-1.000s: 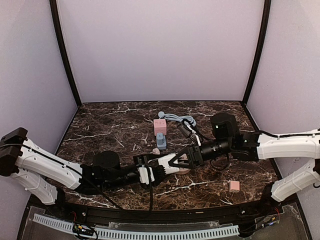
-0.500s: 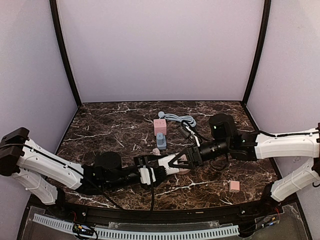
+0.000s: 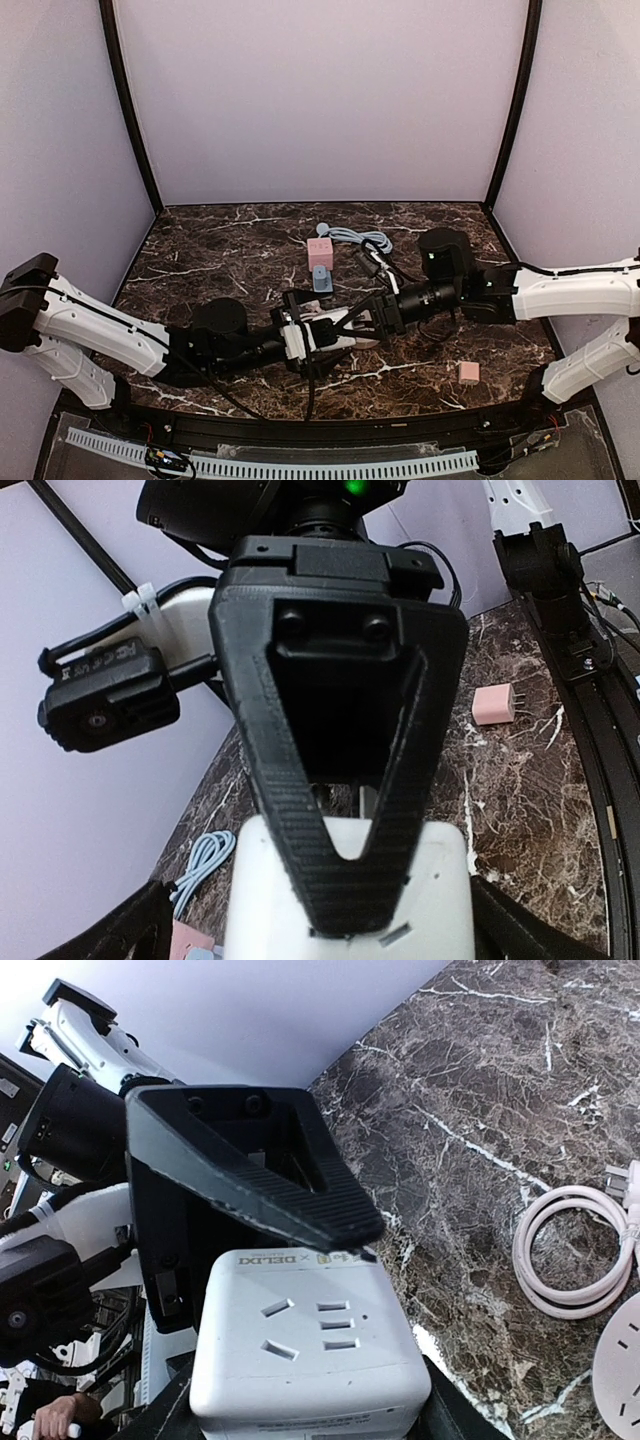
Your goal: Insert the plug
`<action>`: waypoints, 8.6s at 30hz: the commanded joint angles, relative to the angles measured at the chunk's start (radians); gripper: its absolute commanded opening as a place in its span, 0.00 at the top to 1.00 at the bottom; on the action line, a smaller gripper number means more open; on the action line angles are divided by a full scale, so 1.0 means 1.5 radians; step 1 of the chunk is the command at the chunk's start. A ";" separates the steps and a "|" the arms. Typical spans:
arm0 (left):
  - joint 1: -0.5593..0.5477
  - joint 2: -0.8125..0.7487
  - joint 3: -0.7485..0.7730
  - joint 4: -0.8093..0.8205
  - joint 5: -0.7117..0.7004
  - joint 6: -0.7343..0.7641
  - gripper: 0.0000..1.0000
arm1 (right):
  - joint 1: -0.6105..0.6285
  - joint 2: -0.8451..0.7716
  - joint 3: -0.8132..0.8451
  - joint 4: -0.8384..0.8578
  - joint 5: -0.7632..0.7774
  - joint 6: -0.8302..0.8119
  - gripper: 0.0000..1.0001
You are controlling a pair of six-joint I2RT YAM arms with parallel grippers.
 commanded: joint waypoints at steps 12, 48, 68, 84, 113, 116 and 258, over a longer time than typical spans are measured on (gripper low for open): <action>0.005 -0.090 -0.022 -0.075 0.062 0.014 0.10 | -0.019 -0.031 -0.010 0.071 -0.090 0.016 1.00; 0.003 -0.057 0.017 -0.050 0.108 0.036 0.27 | -0.019 -0.020 -0.019 0.100 -0.142 0.058 1.00; 0.001 -0.093 0.095 -0.288 0.099 -0.052 0.86 | -0.069 -0.070 0.066 -0.158 0.018 -0.040 0.01; 0.006 0.045 0.370 -0.720 0.075 -0.158 0.99 | -0.082 -0.134 0.102 -0.349 0.531 -0.092 0.01; 0.074 0.464 1.029 -1.331 0.112 -0.149 0.99 | -0.117 -0.093 0.066 -0.405 0.680 -0.037 0.01; 0.082 0.486 1.052 -1.339 0.114 -0.141 0.99 | -0.118 -0.067 0.068 -0.401 0.668 -0.025 0.02; 0.069 0.466 0.853 -1.414 -0.005 0.012 0.99 | -0.058 -0.107 -0.137 -0.105 0.348 0.025 0.51</action>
